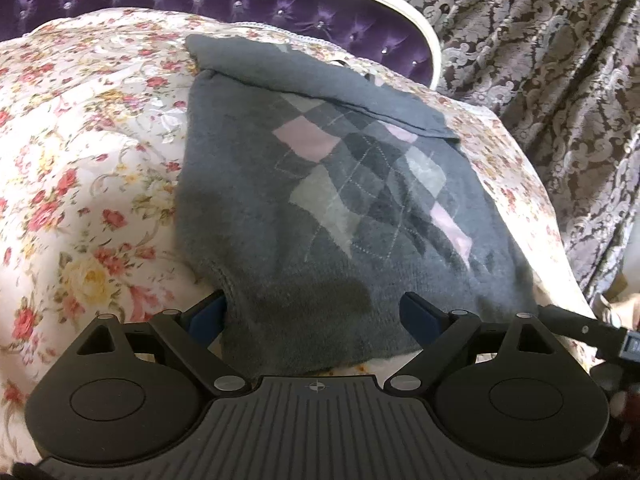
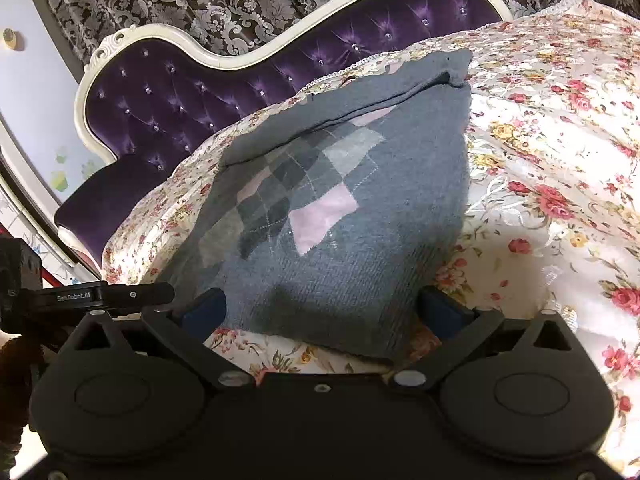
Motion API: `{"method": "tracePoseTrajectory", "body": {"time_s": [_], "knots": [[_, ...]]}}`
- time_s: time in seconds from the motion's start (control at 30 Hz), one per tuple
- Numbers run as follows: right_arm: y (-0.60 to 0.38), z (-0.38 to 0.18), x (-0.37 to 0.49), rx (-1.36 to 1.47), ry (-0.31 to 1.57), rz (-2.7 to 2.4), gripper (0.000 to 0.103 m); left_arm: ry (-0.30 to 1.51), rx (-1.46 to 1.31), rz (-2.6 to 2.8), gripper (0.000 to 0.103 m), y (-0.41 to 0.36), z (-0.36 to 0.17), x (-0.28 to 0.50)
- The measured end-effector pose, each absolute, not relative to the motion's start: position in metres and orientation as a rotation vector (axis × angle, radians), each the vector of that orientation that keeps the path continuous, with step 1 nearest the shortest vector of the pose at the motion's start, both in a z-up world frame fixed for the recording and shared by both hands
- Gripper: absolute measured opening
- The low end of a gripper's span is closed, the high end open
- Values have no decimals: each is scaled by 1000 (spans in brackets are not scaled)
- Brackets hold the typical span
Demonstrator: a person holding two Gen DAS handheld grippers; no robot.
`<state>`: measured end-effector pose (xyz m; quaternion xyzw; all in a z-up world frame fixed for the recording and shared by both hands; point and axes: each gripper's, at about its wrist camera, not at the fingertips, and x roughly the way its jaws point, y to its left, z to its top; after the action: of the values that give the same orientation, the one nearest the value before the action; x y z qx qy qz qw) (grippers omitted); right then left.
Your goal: Fold small clothes
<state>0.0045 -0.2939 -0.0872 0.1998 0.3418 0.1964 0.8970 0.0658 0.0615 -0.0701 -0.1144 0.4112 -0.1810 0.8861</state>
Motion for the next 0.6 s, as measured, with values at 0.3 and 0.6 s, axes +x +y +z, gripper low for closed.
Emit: {"method": "tracePoseTrajectory", "body": {"time_s": [0.3,0.6], "knots": [[-301,-91,19,519,706,425,103,835,-231,-390,82,58,-72,74],[-296,-86,20,444,735,410,88,836,-332,-371,58,79,-73,69]]}}
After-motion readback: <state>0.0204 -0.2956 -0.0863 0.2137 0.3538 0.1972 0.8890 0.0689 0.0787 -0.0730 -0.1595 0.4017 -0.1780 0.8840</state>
